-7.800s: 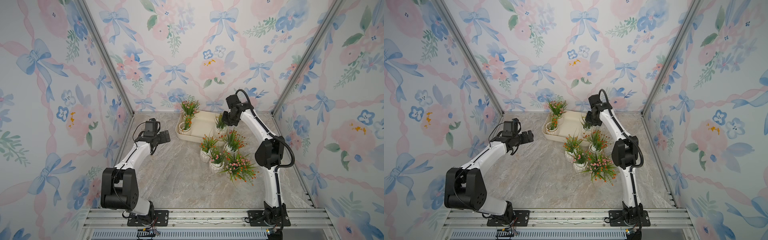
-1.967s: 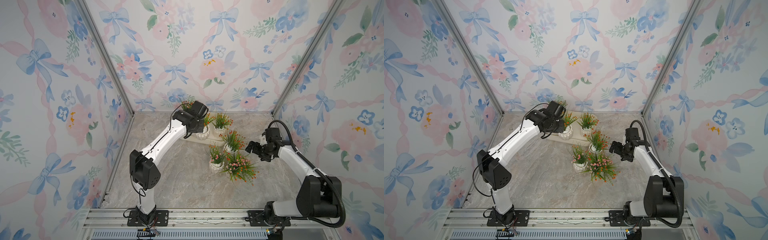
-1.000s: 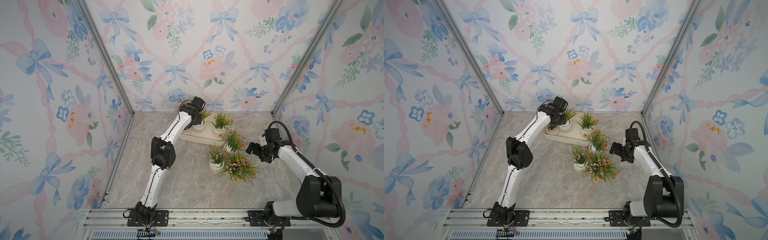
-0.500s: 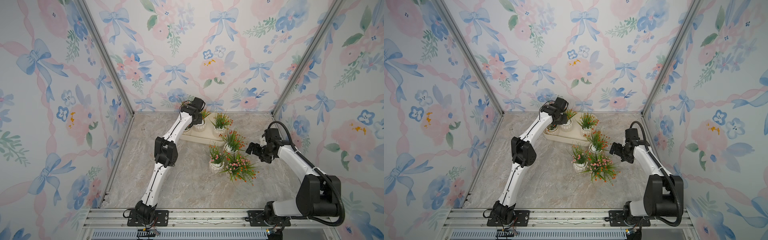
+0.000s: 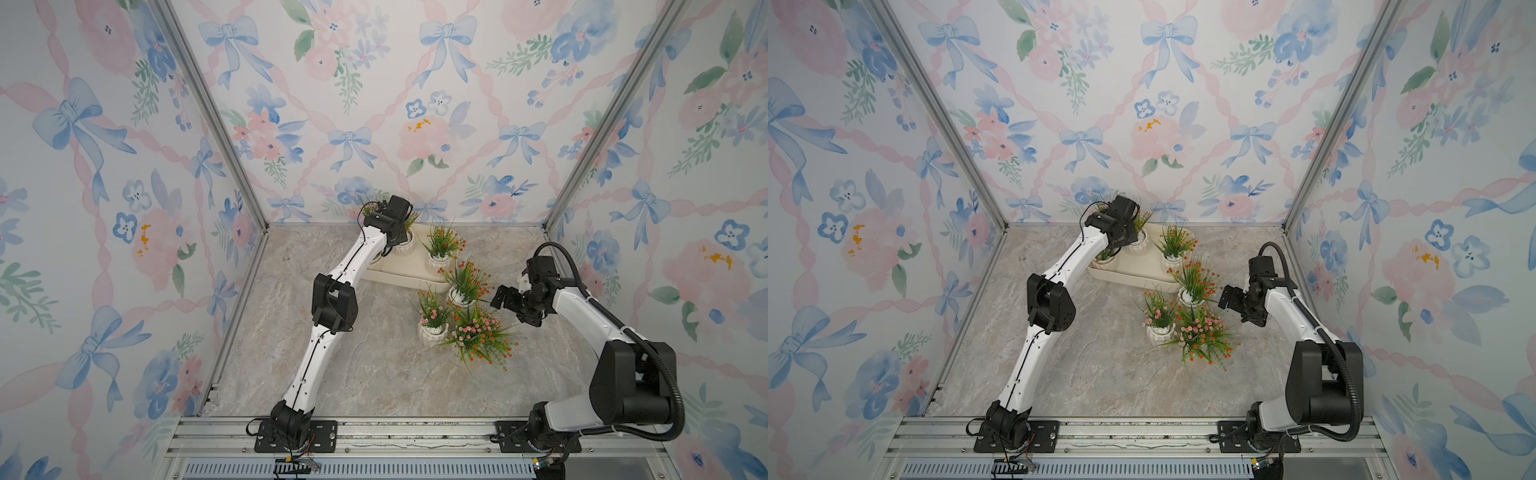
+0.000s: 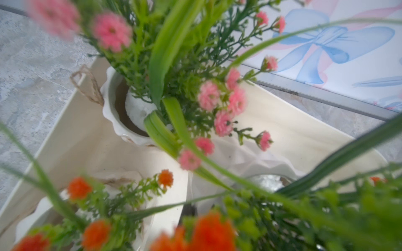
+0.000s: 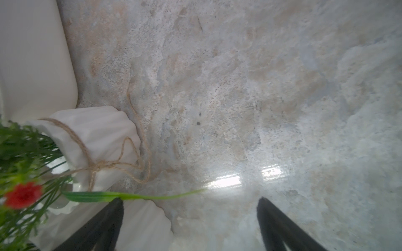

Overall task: Put the potted gypsophila into the storage box
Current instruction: Place the baby's breath potted plant at the storage box.

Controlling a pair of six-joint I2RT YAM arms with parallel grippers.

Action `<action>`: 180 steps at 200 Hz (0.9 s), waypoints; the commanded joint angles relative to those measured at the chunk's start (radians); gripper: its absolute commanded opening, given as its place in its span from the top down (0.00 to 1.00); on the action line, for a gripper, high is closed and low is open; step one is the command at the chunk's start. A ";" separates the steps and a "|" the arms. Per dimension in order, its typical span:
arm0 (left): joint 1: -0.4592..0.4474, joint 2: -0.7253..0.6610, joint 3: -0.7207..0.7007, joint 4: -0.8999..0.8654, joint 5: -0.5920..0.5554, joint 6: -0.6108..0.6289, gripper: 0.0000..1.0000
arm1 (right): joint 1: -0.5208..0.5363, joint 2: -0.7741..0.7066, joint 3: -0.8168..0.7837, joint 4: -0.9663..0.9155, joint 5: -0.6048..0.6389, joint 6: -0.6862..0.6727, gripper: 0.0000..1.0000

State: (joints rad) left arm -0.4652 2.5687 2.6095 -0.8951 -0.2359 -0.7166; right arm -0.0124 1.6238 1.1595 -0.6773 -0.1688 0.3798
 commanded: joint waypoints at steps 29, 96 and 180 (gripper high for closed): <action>-0.003 0.026 0.032 0.113 -0.078 -0.113 1.00 | -0.009 0.064 0.035 -0.018 -0.005 -0.022 0.03; -0.007 0.054 0.032 0.186 -0.095 -0.157 1.00 | -0.023 0.077 0.028 0.000 -0.030 -0.021 0.03; -0.013 0.079 0.033 0.201 -0.117 -0.166 1.00 | -0.031 0.088 0.021 0.011 -0.044 -0.016 0.03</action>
State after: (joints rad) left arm -0.4732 2.6530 2.6102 -0.7685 -0.3187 -0.8547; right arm -0.0334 1.6817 1.1706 -0.6670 -0.2031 0.3729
